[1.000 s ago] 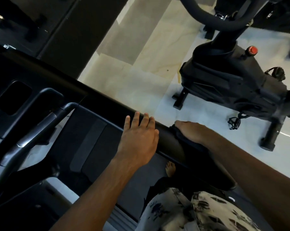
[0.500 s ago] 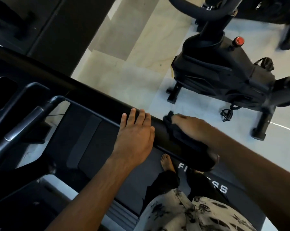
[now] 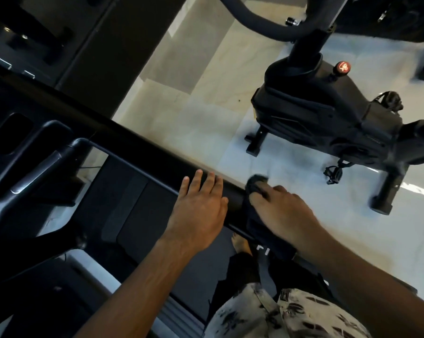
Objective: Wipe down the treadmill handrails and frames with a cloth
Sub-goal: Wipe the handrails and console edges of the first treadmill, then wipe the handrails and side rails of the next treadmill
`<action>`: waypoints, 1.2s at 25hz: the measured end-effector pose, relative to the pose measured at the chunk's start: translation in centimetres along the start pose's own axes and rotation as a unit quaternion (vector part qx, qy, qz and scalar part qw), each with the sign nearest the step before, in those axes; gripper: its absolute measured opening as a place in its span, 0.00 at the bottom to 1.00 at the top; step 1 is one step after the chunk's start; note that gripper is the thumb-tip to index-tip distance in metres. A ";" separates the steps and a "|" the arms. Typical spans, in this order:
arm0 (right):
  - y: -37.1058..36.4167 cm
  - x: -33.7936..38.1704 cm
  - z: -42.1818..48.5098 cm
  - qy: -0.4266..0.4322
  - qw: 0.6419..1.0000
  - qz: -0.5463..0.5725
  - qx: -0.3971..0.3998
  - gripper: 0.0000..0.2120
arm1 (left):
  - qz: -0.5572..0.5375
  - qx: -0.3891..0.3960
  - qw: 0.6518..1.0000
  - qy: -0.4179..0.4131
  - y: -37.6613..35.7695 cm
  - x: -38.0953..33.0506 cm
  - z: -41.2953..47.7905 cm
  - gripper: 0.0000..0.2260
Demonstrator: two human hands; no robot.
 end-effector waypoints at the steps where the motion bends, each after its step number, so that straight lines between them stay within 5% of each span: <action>1: 0.0 -0.3 -0.8 -0.006 0.999 0.037 -0.015 0.17 | 0.001 0.004 1.000 -0.003 0.0 -0.4 0.0 0.25; 3: 0.1 -1.6 0.0 -0.129 0.970 0.193 0.066 0.18 | 0.002 0.009 1.000 -0.006 -0.1 -1.6 -0.1 0.25; 5: -0.5 -3.9 0.7 -0.254 0.885 0.364 0.140 0.20 | -0.003 0.024 1.000 -0.016 0.1 -2.8 0.0 0.24; 7: -0.5 -5.6 -0.3 -0.287 0.856 0.409 0.137 0.19 | -0.006 0.028 0.999 -0.035 0.3 -3.6 0.3 0.23; 11: 1.6 -9.6 -2.7 -0.275 0.890 0.365 -0.007 0.17 | -0.050 0.032 0.995 -0.080 2.2 -6.0 1.2 0.20; 15: 6.1 -12.2 -8.0 -0.267 0.874 0.374 -0.156 0.07 | -0.033 0.034 0.985 -0.163 4.7 -10.1 2.9 0.18; 19: 7.3 -15.9 -16.7 -0.320 0.828 0.360 -0.287 0.08 | -0.031 0.018 0.952 -0.304 6.3 -18.4 3.4 0.18; 21: 6.6 -17.9 -22.2 -0.355 0.776 0.407 -0.325 0.09 | -0.044 0.026 0.930 -0.365 6.2 -23.4 2.8 0.18; 25: 3.3 -20.6 -35.0 -0.373 0.542 0.657 -0.367 0.11 | -0.021 0.088 0.890 -0.447 4.2 -33.8 -0.3 0.20; 30: -3.8 -26.5 -48.3 -0.388 0.359 0.724 -0.444 0.14 | 0.047 0.093 0.817 -0.567 2.2 -48.1 -8.3 0.17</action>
Point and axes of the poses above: each hand's wrist, its own z-axis towards the middle knuckle, its own y-axis out of the back of the hand, x = y × z, the point moved 3 cm from there along z, towards the middle knuckle, and after that the axes turned 7 degrees about -x, right-handed, at the moved point
